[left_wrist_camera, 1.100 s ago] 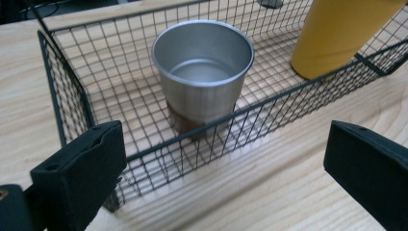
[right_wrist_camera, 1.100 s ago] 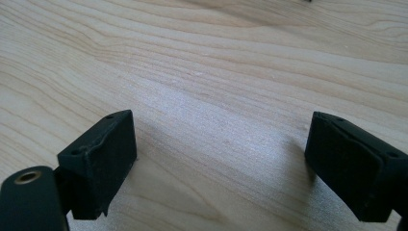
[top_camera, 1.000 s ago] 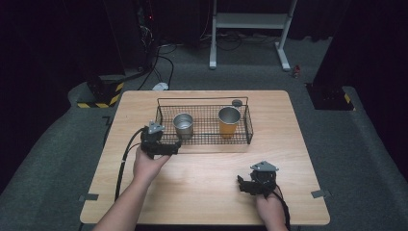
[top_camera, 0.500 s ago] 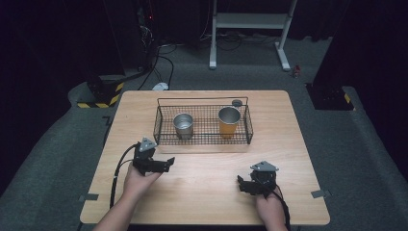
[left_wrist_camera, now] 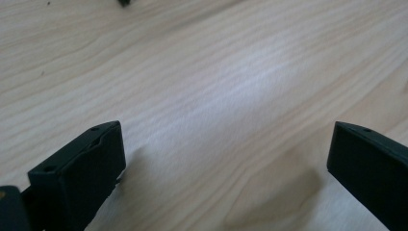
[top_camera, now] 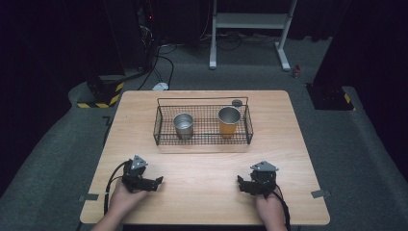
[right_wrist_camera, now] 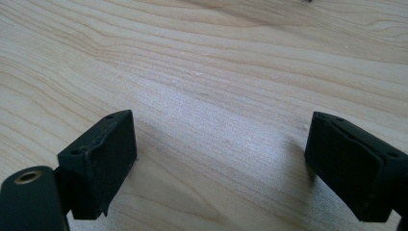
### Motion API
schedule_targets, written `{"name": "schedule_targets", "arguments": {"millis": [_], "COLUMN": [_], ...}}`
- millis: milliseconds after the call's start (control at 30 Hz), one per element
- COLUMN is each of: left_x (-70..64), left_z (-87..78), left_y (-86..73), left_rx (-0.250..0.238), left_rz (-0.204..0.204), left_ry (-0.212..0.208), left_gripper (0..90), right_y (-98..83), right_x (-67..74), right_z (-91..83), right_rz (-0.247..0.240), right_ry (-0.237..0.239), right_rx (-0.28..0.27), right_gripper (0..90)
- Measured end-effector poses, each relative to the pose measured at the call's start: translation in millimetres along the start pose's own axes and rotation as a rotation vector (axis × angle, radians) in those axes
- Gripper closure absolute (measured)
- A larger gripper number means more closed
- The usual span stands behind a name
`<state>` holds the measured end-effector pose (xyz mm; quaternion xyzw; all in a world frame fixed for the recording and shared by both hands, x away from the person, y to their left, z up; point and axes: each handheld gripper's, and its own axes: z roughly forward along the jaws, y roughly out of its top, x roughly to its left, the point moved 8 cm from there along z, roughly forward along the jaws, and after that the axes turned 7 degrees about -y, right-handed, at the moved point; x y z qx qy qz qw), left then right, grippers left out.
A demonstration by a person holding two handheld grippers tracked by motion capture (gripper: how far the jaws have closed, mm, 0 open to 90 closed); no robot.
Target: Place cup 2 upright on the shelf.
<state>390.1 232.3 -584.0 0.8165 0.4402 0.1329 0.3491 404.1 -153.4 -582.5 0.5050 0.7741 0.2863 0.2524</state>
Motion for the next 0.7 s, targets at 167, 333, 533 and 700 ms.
{"name": "schedule_targets", "arguments": {"millis": [167,333,533,700], "left_x": [0.6,0.4,-0.1,0.2], "left_z": [-4.4,-3.6,-4.5,-4.7], "left_y": [-6.4,-7.0,-8.7,-8.8], "left_rx": [-0.014,-0.019,-0.039,-0.038], "left_rz": [0.018,0.017,-0.001,0.0], "left_ry": [-0.002,-0.006,0.017,0.022], "left_gripper": [3.5,1.9,1.9,1.9], "right_y": [0.0,0.0,-0.1,-0.4], "right_x": [-0.1,-0.1,0.0,0.3], "right_z": [0.0,0.0,0.0,-0.4], "right_rz": [0.0,0.0,0.002,0.007], "right_ry": [-0.002,-0.002,-0.004,-0.005], "right_rx": [-0.001,-0.002,-0.001,0.0], "right_gripper": [10.5,10.5,10.5,10.5]}}
